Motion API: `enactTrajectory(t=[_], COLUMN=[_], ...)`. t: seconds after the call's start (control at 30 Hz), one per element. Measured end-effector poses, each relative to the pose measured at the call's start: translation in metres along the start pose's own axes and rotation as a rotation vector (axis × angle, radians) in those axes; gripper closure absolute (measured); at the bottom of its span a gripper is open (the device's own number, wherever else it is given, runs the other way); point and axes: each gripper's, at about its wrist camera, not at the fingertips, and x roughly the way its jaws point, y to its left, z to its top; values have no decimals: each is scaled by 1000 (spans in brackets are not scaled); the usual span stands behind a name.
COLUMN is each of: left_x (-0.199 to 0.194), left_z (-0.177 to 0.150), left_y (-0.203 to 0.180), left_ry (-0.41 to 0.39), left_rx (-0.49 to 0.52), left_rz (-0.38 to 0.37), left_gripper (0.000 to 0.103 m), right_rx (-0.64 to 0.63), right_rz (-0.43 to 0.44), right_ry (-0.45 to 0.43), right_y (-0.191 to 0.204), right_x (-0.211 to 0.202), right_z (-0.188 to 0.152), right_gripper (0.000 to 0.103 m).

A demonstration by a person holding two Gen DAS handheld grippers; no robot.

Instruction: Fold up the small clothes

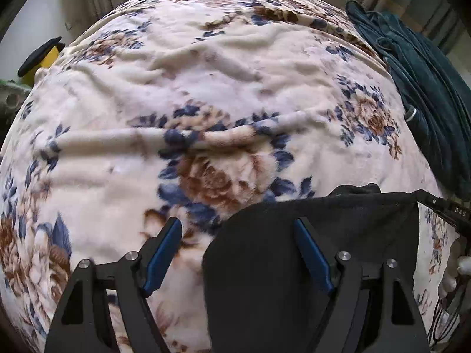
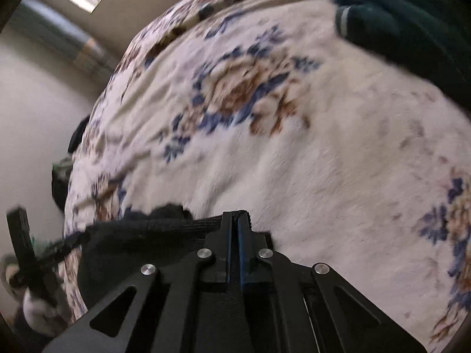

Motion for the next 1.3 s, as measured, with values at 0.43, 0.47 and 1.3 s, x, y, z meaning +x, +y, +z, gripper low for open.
enactTrajectory(t=[0.43,0.47,1.3], left_x=[10,2,52], left_z=[7,3,-61], left_y=[-1,3,21], left_ry=[31,17,108], left_rx=[-13,-27,-272], left_rz=[-39,-59,-791], left_gripper=[24,24,49], right_rx=[177,197,64], right_rz=[55,94,514], right_ry=[201,193,518], right_y=[-36,-43,-6], right_x=[28,18,88], right_z=[-4,-8,-76], right_gripper=[72,58,36])
